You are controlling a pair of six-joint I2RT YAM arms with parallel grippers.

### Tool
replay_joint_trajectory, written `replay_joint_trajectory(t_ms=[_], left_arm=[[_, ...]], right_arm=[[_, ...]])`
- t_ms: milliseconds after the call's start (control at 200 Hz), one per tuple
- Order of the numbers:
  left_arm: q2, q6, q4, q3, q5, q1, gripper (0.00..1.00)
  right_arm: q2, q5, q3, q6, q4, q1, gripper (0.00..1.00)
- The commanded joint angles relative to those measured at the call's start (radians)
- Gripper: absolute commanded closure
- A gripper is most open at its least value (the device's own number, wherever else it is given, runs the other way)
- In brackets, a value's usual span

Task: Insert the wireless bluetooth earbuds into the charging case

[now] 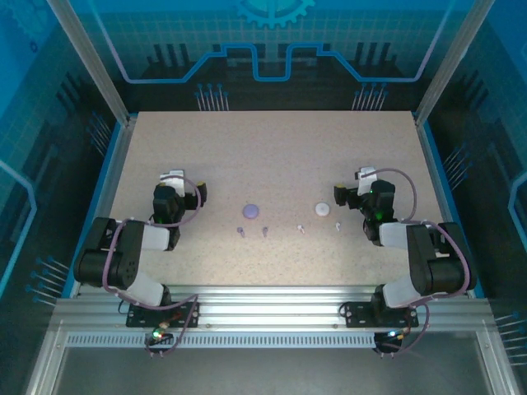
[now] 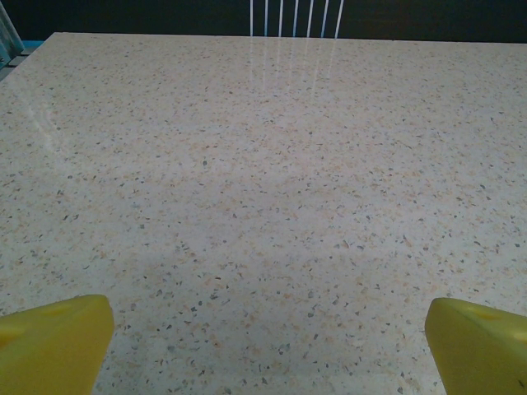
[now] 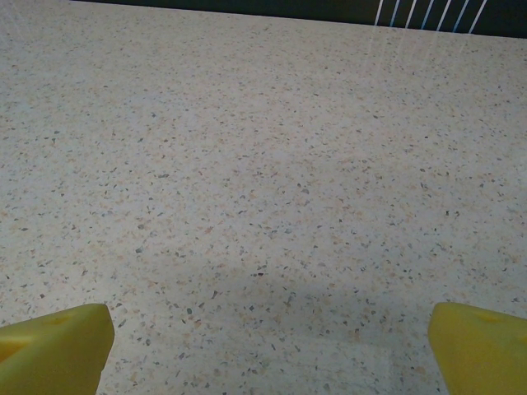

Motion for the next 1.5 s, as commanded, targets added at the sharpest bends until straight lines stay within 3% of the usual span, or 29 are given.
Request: replay_joint_trajectory(t_ms=[0, 105, 250, 360, 485, 685, 815, 955, 1161, 1496], left_arm=[[0.008, -0.013, 0.003, 0.027, 0.031, 0.004, 0.01], [0.003, -0.005, 0.008, 0.022, 0.059, 0.008, 0.03], [-0.088, 0.029, -0.019, -0.002, 0.013, -0.027, 0.04], [-0.240, 0.046, -0.289, 0.075, -0.039, -0.086, 0.06], [-0.329, -0.055, -0.627, 0.225, -0.029, -0.128, 0.12], [-0.291, -0.231, -1.146, 0.493, -0.021, -0.187, 0.16], [-0.260, -0.324, -1.325, 0.565, 0.018, -0.173, 0.17], [-0.247, -0.409, -1.350, 0.547, 0.186, -0.064, 0.25], [-0.240, -0.401, -1.386, 0.531, 0.240, -0.013, 0.25], [-0.234, -0.399, -1.385, 0.491, 0.239, 0.012, 0.25]], right_arm=[[0.012, 0.012, 0.017, -0.006, 0.024, 0.010, 0.00], [-0.016, -0.021, 0.077, -0.018, -0.092, 0.009, 0.00], [-0.086, -0.043, 0.279, 0.026, -0.535, 0.011, 0.00], [-0.141, -0.067, 0.355, 0.050, -0.717, 0.043, 0.00], [-0.174, 0.032, 0.497, 0.088, -0.978, 0.140, 0.00], [-0.144, 0.083, 0.689, 0.280, -1.329, 0.348, 0.01], [-0.062, 0.111, 0.780, 0.427, -1.448, 0.521, 0.05], [0.068, 0.142, 0.900, 0.562, -1.552, 0.674, 0.10], [0.305, 0.116, 1.101, 0.658, -1.648, 0.811, 0.21], [0.664, 0.121, 1.435, 0.668, -1.730, 0.857, 0.32]])
